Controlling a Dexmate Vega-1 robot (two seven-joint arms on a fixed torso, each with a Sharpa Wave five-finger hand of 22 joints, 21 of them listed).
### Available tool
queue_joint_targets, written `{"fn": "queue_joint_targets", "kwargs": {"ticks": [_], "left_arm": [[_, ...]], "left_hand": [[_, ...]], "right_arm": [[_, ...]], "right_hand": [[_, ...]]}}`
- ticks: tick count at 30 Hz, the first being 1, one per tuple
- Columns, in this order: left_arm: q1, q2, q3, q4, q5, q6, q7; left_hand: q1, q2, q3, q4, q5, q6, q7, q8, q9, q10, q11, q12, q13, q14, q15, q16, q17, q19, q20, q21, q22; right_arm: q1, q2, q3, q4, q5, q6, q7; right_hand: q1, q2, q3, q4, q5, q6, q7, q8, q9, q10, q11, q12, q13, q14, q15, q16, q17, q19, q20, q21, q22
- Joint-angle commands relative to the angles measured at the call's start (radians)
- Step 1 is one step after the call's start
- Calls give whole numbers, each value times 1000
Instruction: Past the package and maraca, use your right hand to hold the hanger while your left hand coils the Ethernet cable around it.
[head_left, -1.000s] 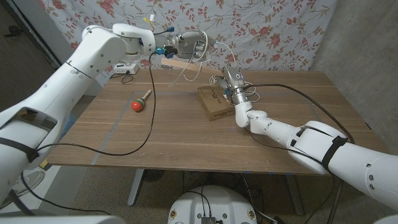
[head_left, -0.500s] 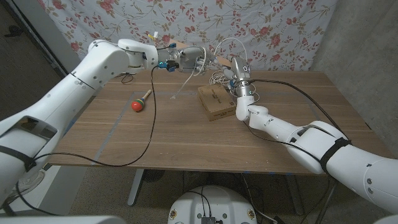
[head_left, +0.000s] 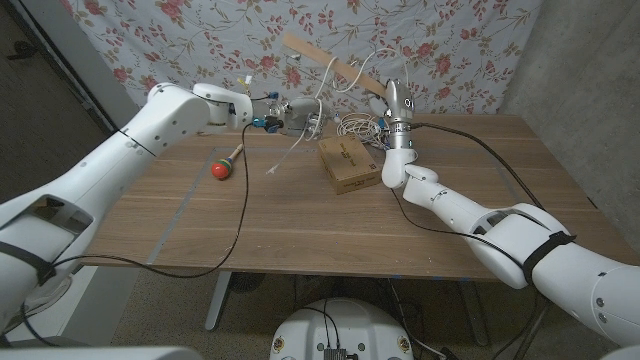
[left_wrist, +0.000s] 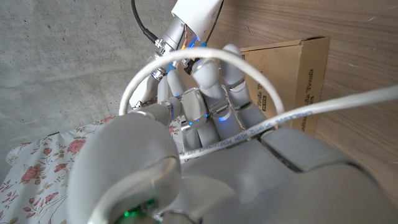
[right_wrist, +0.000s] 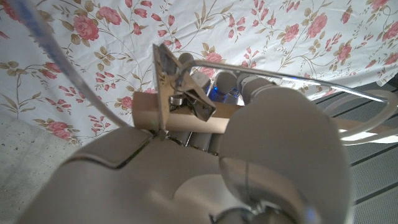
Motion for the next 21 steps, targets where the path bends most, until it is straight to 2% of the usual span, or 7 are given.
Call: {"fn": "queue_joint_targets", "kwargs": {"ticks": [1, 4, 6, 14, 21], "left_arm": [[14, -8, 5, 100, 32, -21, -6], [11, 0, -1, 116, 40, -34, -21], [10, 8, -9, 122, 45, -43, -28], [73, 40, -117, 95, -4, -69, 61], [134, 52, -205, 45, -31, -118, 177]], "left_hand": [[12, 27, 37, -32, -2, 64, 68, 12, -2, 16, -65, 2, 5, 26, -25, 1, 6, -4, -26, 1, -1], [10, 27, 36, -31, -3, 63, 68, 13, -1, 14, -64, 2, 5, 25, -24, -1, 6, -7, -26, 2, 0], [9, 27, 36, -30, -4, 60, 69, 14, 0, 13, -64, 1, 5, 21, -24, -1, 11, -9, -24, 1, -1], [6, 28, 35, -27, -5, 55, 70, 15, -3, 10, -62, 2, 5, 17, -17, -6, 9, -17, -20, 2, 1], [3, 28, 34, -25, -5, 52, 70, 19, -3, 8, -64, 2, 5, 17, -15, -3, 17, -19, -18, 1, -2]], "right_arm": [[-57, -49, 60, -102, 24, 196, 0], [-71, -51, 80, -120, -9, 199, 0], [-70, -54, 78, -117, 7, 205, 0], [-70, -71, 62, -90, 71, 226, 0], [-73, -74, 63, -70, 69, 228, 0]], "right_hand": [[-106, 136, 2, 3, 7, 12, 3, 4, 5, -3, 1, 12, 12, 9, -78, 4, 1, 7, -96, 4, 2], [-106, 135, 2, 3, 7, 11, 3, 3, 6, -3, 0, 11, 11, 8, -78, 4, 1, 4, -97, 3, 2], [-106, 135, 2, 3, 7, 12, 3, 4, 6, -5, 0, 14, 16, 7, -78, 3, 1, 4, -97, 2, 2], [-106, 134, 2, 3, 7, 11, 3, 4, 6, -4, 0, 7, 4, 4, -78, 3, 1, 1, -97, 1, 1], [-107, 134, 1, 3, 7, 9, 1, 3, 7, -4, -4, 7, 3, 2, -78, 3, 1, -1, -98, 0, 1]]}}
